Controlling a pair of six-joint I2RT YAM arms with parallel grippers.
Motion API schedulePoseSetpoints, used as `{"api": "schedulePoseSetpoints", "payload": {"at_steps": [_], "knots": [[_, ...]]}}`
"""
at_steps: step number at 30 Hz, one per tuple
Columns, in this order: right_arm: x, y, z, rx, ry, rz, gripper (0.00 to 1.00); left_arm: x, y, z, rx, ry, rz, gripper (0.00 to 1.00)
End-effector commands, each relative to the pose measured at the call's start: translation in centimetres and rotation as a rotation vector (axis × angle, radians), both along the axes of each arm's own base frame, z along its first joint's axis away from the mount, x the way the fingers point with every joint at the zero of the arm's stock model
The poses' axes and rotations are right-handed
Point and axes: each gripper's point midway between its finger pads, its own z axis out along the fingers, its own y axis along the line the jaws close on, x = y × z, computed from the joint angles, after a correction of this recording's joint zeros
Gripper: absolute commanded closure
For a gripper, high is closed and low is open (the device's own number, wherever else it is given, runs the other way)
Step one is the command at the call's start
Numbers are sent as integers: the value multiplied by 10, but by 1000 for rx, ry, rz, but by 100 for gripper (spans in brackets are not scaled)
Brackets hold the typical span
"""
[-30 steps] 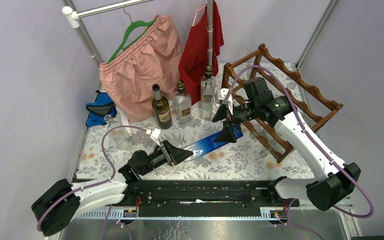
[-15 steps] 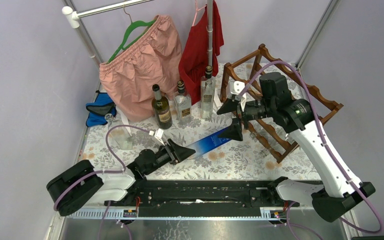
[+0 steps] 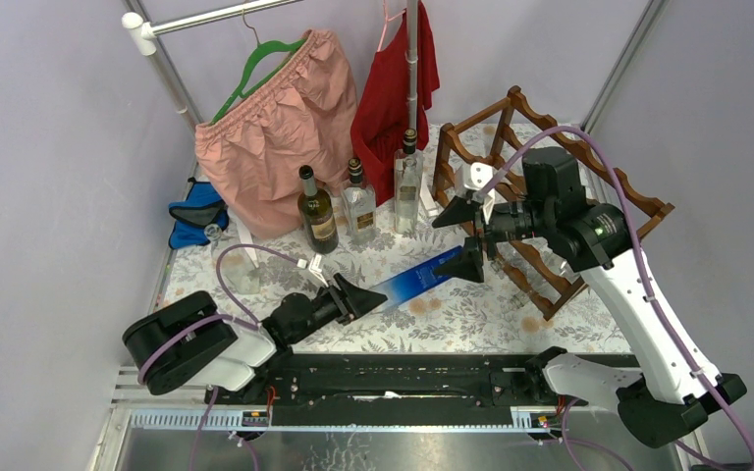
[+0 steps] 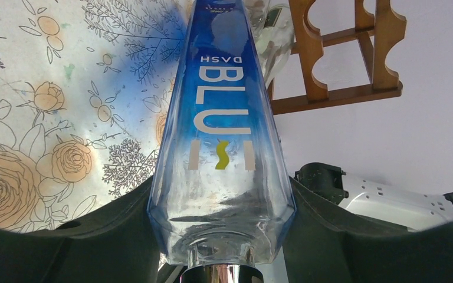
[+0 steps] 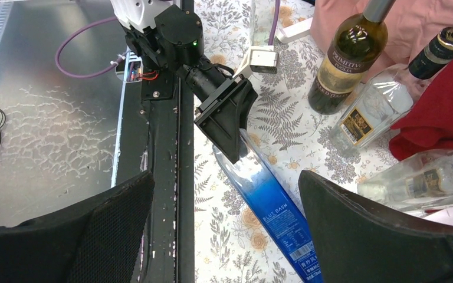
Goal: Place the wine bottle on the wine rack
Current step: Place the wine bottle in the wine rack.
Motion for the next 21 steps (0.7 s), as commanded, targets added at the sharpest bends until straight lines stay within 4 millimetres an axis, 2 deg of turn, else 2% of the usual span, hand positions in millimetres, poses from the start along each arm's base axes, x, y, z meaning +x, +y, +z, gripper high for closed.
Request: {"api": "schedulePoseSetpoints", "payload": {"at_steps": [1, 21], "knots": [[-2, -4, 6, 33, -12, -16, 0, 12, -2, 117, -352, -264, 49, 100], [-6, -12, -4, 70, 6, -27, 0, 42, -30, 135, -399, -260, 72, 100]]}}
